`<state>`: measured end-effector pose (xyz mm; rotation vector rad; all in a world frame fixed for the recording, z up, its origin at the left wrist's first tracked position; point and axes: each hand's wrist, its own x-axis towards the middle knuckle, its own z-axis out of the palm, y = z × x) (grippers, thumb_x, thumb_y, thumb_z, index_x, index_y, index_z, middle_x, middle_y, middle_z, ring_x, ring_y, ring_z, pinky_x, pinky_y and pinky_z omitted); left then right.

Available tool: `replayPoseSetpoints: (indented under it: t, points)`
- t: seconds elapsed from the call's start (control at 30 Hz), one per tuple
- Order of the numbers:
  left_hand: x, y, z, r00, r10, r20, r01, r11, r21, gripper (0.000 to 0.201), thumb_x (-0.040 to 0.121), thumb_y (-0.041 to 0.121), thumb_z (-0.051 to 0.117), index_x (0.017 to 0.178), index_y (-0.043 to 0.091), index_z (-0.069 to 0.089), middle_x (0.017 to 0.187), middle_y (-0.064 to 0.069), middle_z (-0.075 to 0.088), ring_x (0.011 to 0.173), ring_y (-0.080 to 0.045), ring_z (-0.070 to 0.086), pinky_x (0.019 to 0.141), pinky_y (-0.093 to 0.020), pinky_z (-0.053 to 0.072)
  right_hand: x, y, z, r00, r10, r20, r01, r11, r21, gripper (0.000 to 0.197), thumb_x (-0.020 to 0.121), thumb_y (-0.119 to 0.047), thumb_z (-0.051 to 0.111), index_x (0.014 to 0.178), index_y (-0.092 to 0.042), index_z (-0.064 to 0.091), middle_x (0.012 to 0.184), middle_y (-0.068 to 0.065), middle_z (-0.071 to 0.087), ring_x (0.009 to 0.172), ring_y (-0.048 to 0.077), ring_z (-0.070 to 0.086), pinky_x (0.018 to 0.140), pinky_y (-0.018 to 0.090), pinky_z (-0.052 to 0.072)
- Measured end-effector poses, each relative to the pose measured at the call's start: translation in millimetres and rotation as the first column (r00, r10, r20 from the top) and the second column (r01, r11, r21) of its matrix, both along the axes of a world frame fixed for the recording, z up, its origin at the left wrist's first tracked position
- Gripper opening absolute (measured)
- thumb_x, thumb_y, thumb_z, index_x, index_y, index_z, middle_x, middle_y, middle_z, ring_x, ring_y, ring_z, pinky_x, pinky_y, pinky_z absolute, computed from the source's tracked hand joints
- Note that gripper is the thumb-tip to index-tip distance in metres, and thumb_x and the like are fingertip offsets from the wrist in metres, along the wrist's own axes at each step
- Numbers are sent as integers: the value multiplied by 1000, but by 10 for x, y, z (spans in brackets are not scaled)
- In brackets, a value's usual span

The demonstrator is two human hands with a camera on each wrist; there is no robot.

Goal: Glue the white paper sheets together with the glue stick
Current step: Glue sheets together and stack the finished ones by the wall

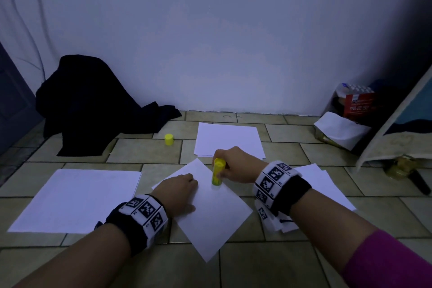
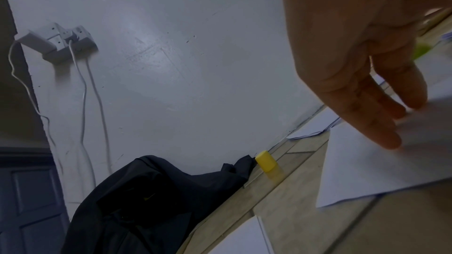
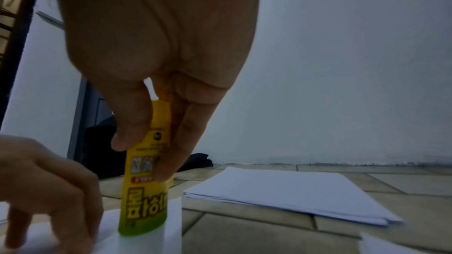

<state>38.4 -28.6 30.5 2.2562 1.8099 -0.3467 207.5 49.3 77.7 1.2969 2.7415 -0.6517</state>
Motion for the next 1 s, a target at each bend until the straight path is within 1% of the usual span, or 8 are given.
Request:
replayPoseSetpoints:
  t: [0.1, 0.2, 0.47, 0.57, 0.67, 0.77, 0.9, 1.0]
  points:
    - [-26, 22, -18, 999, -32, 27, 33, 999, -19, 62, 90, 41, 58, 144, 25, 33, 134, -2, 42, 119, -20, 47, 93, -33, 45, 184, -64, 22, 999, 33, 30, -32, 999, -18, 33, 88, -19, 63, 119, -10, 54, 110, 13, 59, 101, 26, 54, 75, 28, 42]
    - [-24, 33, -14, 997, -71, 10, 71, 997, -27, 63, 92, 41, 56, 147, 34, 27, 132, -3, 39, 119, -20, 45, 91, -31, 42, 328, -99, 46, 998, 23, 53, -20, 998, -52, 31, 86, -22, 66, 114, -13, 57, 102, 7, 55, 92, 24, 55, 81, 37, 51]
    - [-43, 39, -36, 995, -99, -31, 98, 995, -33, 49, 101, 26, 40, 148, 35, 29, 137, -5, 36, 118, -21, 45, 90, -29, 42, 481, -108, 177, 990, 36, 135, -25, 996, -87, 24, 85, -18, 68, 106, -10, 61, 82, -3, 54, 76, 16, 53, 69, 28, 46]
    - [-60, 15, -33, 993, -96, -67, 95, 995, -29, 50, 101, 18, 38, 148, 32, 27, 137, -5, 34, 109, -22, 48, 85, -29, 42, 519, 11, 228, 997, -79, -8, 78, 993, -88, 20, 84, -17, 70, 100, -9, 62, 77, -3, 60, 72, 14, 58, 74, 34, 52]
    - [-47, -32, -18, 995, -76, -68, 75, 997, -8, 48, 98, 18, 42, 145, 26, 33, 136, -5, 33, 94, -21, 46, 76, -30, 38, 515, 119, 233, 968, -190, -164, 173, 978, -113, 15, 82, -14, 71, 91, -13, 59, 77, 7, 68, 61, 15, 60, 72, 37, 55]
    - [-28, -76, -21, 989, -96, -112, 99, 995, 28, 40, 96, 24, 44, 135, 13, 43, 133, -8, 36, 113, -23, 46, 76, -31, 38, 463, 180, 178, 937, -258, -236, 247, 966, -75, 16, 80, -12, 71, 90, -15, 58, 86, 11, 67, 64, 14, 58, 63, 31, 52]
    - [-9, -114, -38, 988, -72, -133, 79, 996, 48, 44, 93, 39, 49, 124, 8, 45, 130, -8, 35, 117, -23, 40, 82, -31, 36, 358, 235, 107, 901, -310, -304, 317, 948, -29, 18, 81, -14, 69, 96, -14, 60, 89, 0, 57, 72, 10, 51, 55, 13, 37]
    - [-31, -129, -94, 994, -104, -23, 105, 991, 86, 48, 92, 32, 51, 132, 8, 39, 141, -8, 29, 123, -24, 36, 91, -33, 41, 250, 258, 52, 887, -316, -338, 328, 944, -22, 23, 82, -14, 68, 103, -9, 61, 95, 4, 60, 79, 13, 52, 58, 16, 38]
